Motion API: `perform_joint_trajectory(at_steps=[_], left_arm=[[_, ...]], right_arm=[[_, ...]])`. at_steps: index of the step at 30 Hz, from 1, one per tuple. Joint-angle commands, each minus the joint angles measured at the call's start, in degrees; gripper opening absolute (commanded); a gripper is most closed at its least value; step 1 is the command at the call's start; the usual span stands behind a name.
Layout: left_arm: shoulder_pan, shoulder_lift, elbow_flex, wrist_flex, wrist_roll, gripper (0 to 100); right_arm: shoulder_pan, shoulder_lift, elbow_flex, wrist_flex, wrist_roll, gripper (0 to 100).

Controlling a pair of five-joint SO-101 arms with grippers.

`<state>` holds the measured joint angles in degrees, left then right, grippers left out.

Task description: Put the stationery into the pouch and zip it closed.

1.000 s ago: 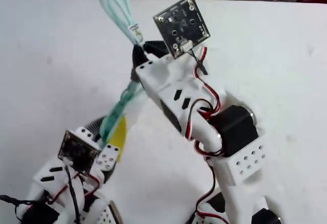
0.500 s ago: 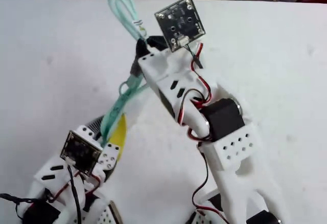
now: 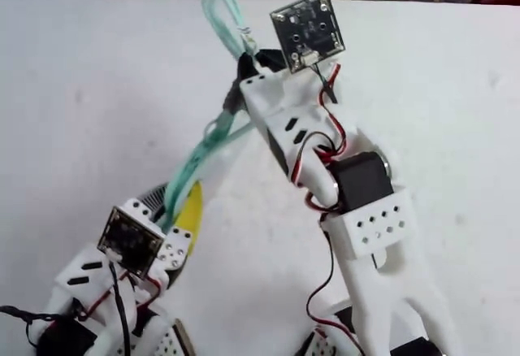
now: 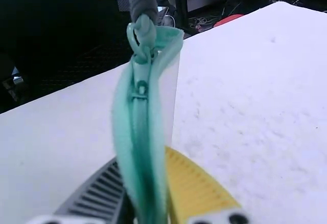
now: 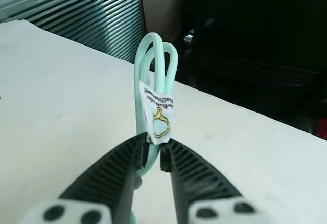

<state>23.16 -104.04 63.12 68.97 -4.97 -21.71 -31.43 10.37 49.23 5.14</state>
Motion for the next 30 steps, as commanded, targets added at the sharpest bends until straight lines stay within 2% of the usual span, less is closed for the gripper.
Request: perform_joint_trajectory(at_steps=[1,6,13,30], left_arm=[[-0.75,-0.66,-1.14,0.53,-0.44,2],[-0.75,-0.66,-1.14,0.53,-0.44,2],[-0.75,-0.66,-1.14,0.44,-0.53,2],[-0.84,-0.66,-1.14,0.35,-0.62,2]], right_arm=[[7.78,-0.13,0.18,-4.70,0.09,1.8],[10.51,-0.13,1.49,-7.16,0.09,1.8],[10.59,-0.04,1.67,-7.78,0.18,1.8],[19.56,3.56,1.85,-8.22,2.90,1.8]])
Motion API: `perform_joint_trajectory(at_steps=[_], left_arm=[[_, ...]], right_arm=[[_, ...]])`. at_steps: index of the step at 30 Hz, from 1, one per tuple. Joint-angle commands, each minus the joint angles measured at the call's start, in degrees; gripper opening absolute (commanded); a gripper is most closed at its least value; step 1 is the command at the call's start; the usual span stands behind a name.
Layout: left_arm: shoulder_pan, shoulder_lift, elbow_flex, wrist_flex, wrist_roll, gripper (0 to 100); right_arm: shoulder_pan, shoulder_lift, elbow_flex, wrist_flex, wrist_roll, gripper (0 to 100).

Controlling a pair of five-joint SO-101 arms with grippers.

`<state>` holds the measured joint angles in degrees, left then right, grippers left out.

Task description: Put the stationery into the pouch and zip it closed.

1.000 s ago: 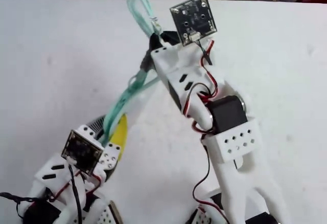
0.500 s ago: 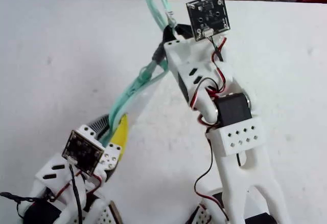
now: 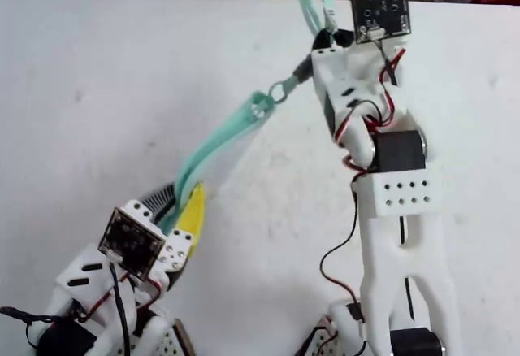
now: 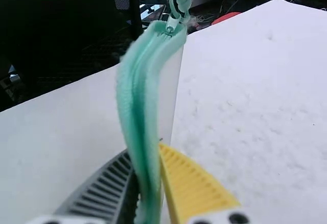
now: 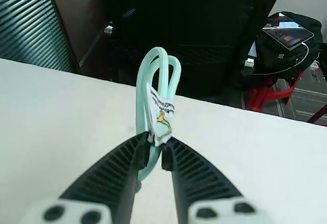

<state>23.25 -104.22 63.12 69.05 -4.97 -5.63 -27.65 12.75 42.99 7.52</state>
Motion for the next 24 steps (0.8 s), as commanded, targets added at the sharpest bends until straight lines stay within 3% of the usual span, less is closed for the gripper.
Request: perform_joint_trajectory(at_steps=[1,24], left_arm=[[-0.92,-0.48,-1.14,0.26,-0.70,2],[-0.66,-0.48,-1.23,0.26,-0.79,2]], right_arm=[[3.91,-0.22,-0.53,-1.98,0.53,1.8],[12.44,-0.22,-0.44,-5.58,0.53,1.7]])
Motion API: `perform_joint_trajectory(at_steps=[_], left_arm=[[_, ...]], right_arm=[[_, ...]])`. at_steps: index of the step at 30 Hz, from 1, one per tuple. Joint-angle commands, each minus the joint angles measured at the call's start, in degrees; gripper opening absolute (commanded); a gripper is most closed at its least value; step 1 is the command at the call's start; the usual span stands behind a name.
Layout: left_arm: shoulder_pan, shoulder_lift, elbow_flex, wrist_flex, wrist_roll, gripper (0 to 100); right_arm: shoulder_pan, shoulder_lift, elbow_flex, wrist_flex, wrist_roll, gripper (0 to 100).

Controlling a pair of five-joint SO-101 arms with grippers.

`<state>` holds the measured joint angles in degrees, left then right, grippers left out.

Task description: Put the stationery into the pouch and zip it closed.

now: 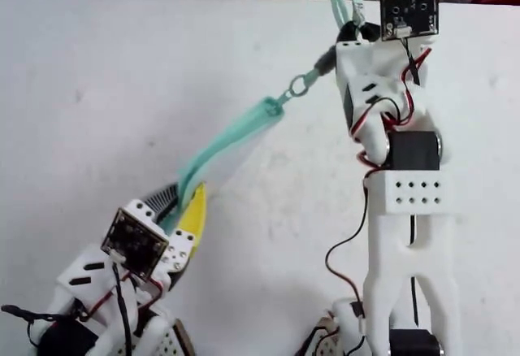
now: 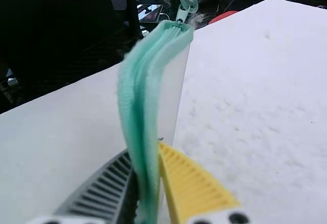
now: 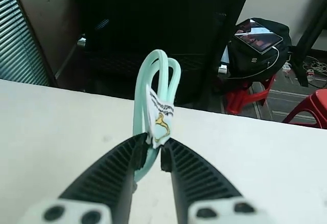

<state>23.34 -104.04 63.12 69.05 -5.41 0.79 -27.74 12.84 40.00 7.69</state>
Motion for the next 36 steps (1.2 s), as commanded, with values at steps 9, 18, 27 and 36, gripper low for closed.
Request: perform_joint_trajectory(at_steps=[9,18,27,36], left_arm=[[-0.92,-0.66,-1.23,0.00,-0.35,2],[-0.92,-0.66,-1.23,0.00,-0.35,2],[-1.01,-0.66,-1.14,0.09,-0.35,2],[-1.01,-0.66,-1.14,0.09,-0.44,2]], right_arm=[[-1.54,-3.47,-2.11,7.87,0.44,21.4],[-11.82,-13.58,-7.21,25.01,-0.18,21.3],[-32.92,-14.29,-20.22,43.56,-15.03,20.3],[-33.45,-6.29,-20.40,44.00,-27.43,27.5]])
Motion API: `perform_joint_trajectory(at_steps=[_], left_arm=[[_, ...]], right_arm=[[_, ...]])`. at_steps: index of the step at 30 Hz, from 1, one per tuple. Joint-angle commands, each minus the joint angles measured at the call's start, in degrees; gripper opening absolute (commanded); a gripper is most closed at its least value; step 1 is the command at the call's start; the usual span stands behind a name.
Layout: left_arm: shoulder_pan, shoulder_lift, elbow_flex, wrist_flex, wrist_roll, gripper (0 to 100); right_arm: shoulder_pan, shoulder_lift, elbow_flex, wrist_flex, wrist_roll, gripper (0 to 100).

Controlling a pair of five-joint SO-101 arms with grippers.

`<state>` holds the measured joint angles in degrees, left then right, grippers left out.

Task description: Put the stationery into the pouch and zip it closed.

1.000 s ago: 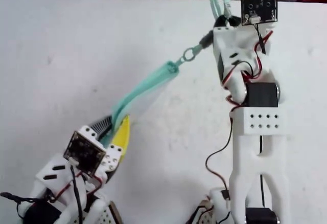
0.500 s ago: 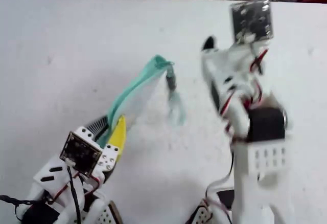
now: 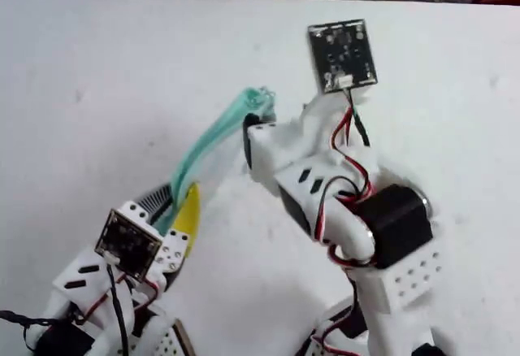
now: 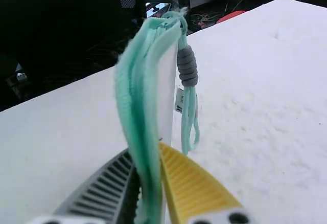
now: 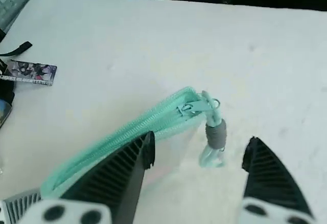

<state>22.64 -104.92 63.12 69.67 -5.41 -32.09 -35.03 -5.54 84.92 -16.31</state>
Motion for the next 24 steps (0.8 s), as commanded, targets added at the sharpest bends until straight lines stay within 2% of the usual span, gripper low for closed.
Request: perform_joint_trajectory(at_steps=[1,5,12,17,24], left_arm=[[-0.22,0.22,-1.14,-0.53,-0.44,2],[-0.04,0.22,-1.05,-0.53,-0.44,2],[0.04,0.22,-1.05,-0.44,-0.44,2],[-0.31,0.22,-1.05,-0.35,-0.53,2],[-0.31,0.22,-1.05,-0.35,-0.53,2]], right_arm=[[-0.66,1.71,-2.02,-1.45,-5.45,27.5],[-4.18,3.38,-2.02,-3.82,-12.75,27.6],[-12.70,4.88,-2.11,-7.08,-13.45,27.6],[-12.70,7.43,-2.02,-10.33,-13.54,27.6],[-9.36,10.33,-2.02,-7.16,-16.26,27.6]])
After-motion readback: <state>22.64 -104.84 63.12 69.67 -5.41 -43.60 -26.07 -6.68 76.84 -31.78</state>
